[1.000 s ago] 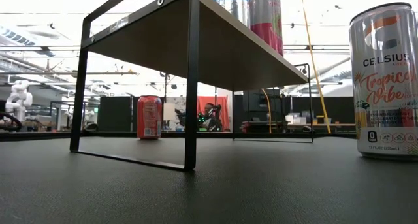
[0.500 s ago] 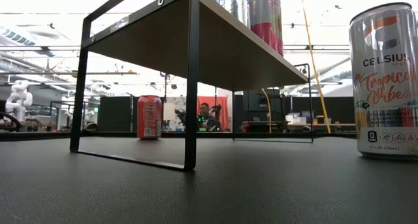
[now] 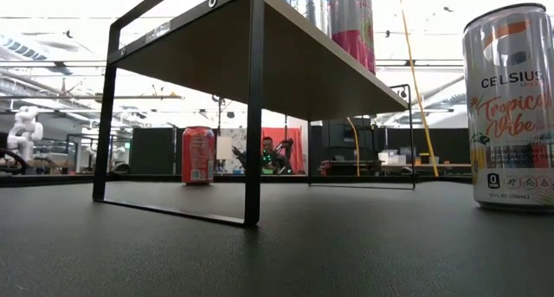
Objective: Place canned beverage on shelf
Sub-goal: Put the middle red soda can on the shelf
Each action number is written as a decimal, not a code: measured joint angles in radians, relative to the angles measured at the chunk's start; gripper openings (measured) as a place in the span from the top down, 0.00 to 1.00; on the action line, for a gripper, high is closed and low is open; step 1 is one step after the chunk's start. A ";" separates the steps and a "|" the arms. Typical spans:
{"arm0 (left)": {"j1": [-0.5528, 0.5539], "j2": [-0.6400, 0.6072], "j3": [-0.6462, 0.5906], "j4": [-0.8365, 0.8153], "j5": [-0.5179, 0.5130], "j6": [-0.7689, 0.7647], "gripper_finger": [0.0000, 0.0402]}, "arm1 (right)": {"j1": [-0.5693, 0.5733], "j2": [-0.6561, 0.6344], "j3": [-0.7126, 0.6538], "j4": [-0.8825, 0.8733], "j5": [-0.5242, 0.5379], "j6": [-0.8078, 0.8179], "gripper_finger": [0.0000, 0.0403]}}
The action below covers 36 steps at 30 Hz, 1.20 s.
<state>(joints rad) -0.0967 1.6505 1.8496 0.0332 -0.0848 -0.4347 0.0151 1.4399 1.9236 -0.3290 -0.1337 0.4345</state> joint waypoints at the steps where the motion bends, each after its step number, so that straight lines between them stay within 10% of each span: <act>1: 0.000 0.000 0.000 -0.001 0.002 0.000 0.28 | 0.000 0.002 0.000 0.000 0.000 -0.001 0.31; 36: 0.014 0.000 0.000 -0.210 0.215 0.108 0.29 | 0.028 -0.108 -0.002 -0.102 -0.052 -0.011 0.03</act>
<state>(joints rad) -0.0822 1.6501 1.8496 -0.1763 0.1306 -0.3264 0.0433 1.3316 1.9213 -0.4307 -0.1861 0.4240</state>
